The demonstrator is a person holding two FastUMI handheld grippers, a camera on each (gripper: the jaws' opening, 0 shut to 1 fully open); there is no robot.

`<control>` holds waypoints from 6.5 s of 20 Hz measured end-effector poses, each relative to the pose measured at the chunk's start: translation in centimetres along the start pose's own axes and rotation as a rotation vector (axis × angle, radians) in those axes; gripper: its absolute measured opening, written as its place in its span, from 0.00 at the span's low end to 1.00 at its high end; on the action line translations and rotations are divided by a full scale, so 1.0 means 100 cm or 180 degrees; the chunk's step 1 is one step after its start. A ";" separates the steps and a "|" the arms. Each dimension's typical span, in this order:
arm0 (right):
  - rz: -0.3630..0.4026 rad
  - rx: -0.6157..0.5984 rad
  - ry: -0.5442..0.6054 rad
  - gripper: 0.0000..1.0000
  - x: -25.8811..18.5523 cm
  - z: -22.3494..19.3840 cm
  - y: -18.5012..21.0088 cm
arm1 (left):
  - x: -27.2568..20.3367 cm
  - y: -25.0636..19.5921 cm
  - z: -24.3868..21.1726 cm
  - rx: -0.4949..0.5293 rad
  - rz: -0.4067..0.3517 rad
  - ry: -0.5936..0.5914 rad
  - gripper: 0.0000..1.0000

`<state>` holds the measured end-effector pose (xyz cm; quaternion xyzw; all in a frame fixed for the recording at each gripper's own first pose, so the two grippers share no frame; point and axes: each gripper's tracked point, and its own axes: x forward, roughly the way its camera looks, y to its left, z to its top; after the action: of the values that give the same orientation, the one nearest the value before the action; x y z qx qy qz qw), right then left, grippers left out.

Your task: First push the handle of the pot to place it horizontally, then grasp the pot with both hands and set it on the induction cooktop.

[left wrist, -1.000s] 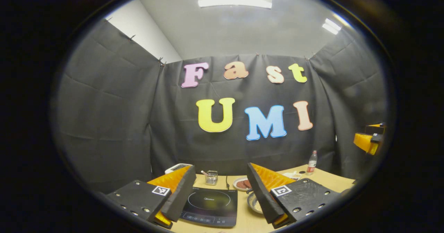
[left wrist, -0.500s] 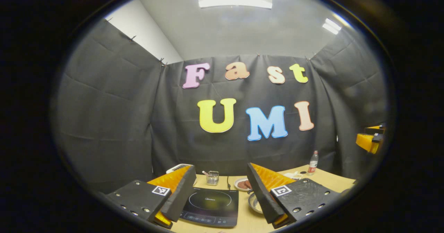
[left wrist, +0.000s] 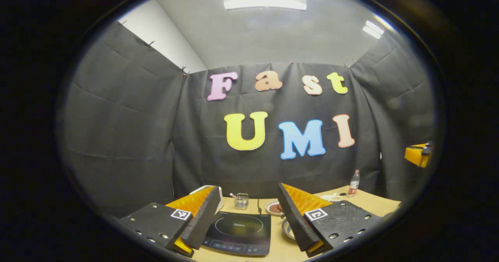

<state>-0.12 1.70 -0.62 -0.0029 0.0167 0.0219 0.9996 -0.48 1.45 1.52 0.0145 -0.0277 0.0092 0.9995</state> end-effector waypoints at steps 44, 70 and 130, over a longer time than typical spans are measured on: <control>0.1879 -0.0326 0.2424 0.02 0.036 -0.268 0.108 | 0.086 0.011 -0.043 0.0200 0.0432 0.0213 0.90; 0.1912 -0.0609 0.3165 0.00 0.055 -0.339 0.063 | 0.091 -0.008 -0.054 0.0334 0.0681 0.0304 0.87; 0.0513 0.0138 0.1747 0.96 0.199 -0.245 -0.056 | 0.183 -0.110 -0.241 -0.0165 -0.0146 0.1500 0.90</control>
<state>19.21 -3.16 -25.72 0.0141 0.2873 0.0993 0.9526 19.28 -8.56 -21.84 -0.0130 0.2065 -0.0111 0.9783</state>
